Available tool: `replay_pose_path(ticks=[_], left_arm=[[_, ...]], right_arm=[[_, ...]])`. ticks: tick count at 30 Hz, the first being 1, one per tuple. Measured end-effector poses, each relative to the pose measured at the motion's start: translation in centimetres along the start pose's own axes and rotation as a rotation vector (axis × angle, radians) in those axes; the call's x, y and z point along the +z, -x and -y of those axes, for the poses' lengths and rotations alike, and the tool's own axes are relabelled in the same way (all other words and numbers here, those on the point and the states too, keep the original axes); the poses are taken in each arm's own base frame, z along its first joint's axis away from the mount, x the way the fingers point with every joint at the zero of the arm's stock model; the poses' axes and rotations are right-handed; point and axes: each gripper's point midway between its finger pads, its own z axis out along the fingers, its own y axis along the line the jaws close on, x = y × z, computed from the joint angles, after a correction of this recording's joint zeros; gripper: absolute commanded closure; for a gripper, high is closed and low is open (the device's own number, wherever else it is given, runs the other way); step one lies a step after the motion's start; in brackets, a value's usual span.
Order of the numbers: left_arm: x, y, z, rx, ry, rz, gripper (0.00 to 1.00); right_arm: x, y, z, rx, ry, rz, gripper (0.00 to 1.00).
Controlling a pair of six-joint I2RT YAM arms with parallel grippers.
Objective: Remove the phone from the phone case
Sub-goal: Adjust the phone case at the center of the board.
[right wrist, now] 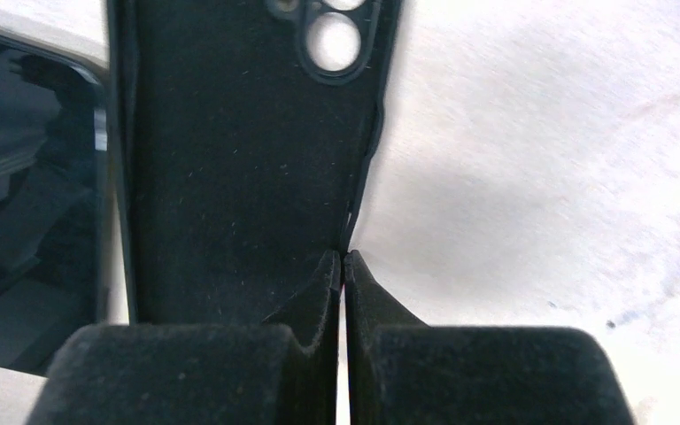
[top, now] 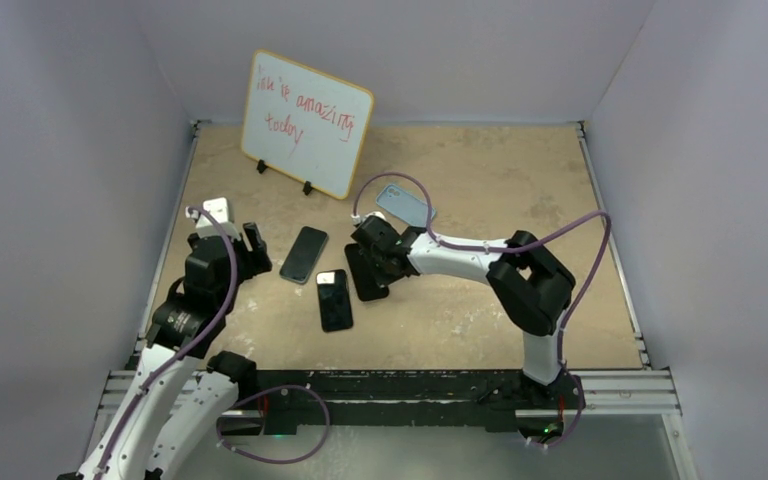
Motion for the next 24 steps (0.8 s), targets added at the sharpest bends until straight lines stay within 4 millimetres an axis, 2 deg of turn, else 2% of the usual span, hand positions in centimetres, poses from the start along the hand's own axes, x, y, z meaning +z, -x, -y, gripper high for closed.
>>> replay_pose_path(ticks=[3, 8, 11, 15, 17, 20, 24], left_arm=[[-0.2, 0.1, -0.1, 0.004, 0.005, 0.007, 0.33], [-0.6, 0.2, -0.1, 0.007, 0.003, 0.021, 0.33], [-0.7, 0.3, -0.1, 0.007, 0.004, 0.028, 0.33], [-0.9, 0.5, -0.2, 0.004, 0.004, 0.039, 0.33], [-1.0, 0.6, -0.1, 0.003, 0.0, 0.044, 0.33], [-1.1, 0.6, -0.2, 0.001, -0.002, 0.048, 0.33], [-1.5, 0.9, -0.1, 0.0, -0.011, 0.062, 0.32]], right_arm=[[-0.5, -0.8, 2.1, 0.014, -0.025, -0.016, 1.0], [-2.0, -2.7, 9.3, 0.075, -0.138, -0.069, 1.0], [-2.9, -3.0, 13.2, 0.106, -0.22, -0.074, 1.0], [-3.5, -2.9, 16.6, 0.138, -0.291, -0.075, 0.99], [-3.5, -3.5, 18.0, 0.154, -0.32, -0.09, 0.89], [-3.4, -4.3, 19.2, 0.171, -0.339, -0.112, 0.69], [-4.1, -4.4, 19.4, 0.186, -0.337, -0.097, 0.38]])
